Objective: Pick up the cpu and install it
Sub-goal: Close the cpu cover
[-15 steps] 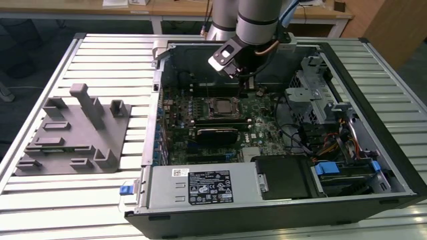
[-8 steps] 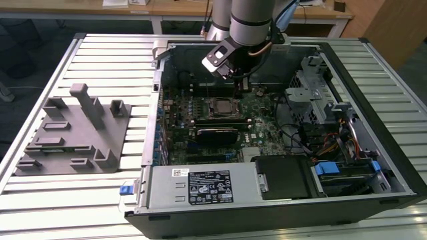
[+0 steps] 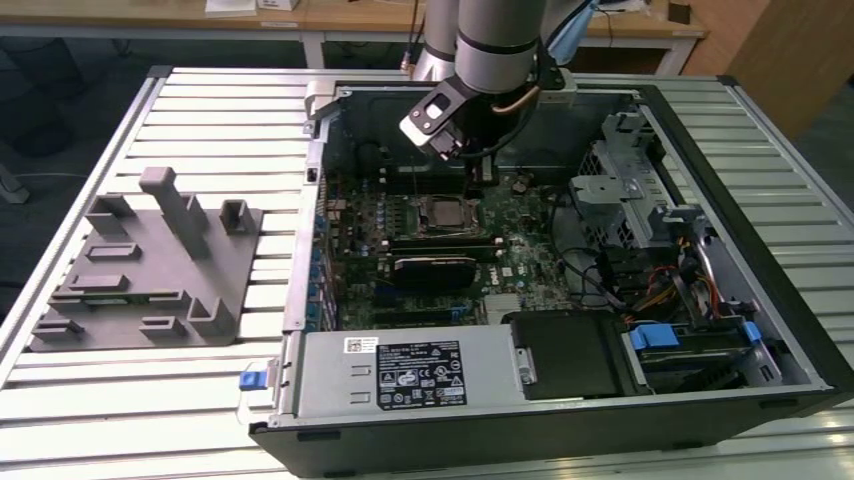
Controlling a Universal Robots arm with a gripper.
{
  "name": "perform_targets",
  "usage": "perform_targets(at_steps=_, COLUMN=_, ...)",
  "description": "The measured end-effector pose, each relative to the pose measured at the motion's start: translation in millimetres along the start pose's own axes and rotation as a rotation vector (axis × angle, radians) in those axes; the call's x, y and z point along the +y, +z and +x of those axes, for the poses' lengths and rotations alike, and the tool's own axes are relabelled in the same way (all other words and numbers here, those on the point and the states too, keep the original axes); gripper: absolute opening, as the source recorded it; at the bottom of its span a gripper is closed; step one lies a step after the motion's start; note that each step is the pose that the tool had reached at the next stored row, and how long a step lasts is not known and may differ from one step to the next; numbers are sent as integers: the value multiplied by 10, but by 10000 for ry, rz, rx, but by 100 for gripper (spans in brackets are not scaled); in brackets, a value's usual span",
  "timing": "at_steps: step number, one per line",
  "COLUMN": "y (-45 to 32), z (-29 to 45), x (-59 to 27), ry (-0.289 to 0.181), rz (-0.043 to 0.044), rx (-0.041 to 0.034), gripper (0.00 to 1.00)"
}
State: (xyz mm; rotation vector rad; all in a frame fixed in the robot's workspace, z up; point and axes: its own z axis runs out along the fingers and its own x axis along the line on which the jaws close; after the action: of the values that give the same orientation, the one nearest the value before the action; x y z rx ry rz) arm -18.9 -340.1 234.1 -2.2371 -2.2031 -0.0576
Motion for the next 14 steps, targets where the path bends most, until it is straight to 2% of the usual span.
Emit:
perform_targets(at_steps=9, y=2, z=0, x=-4, ry=1, rz=-1, rx=1, gripper=11)
perform_targets(at_steps=14, y=17, z=-1, x=-56, ry=0, rz=-1, rx=2, gripper=11)
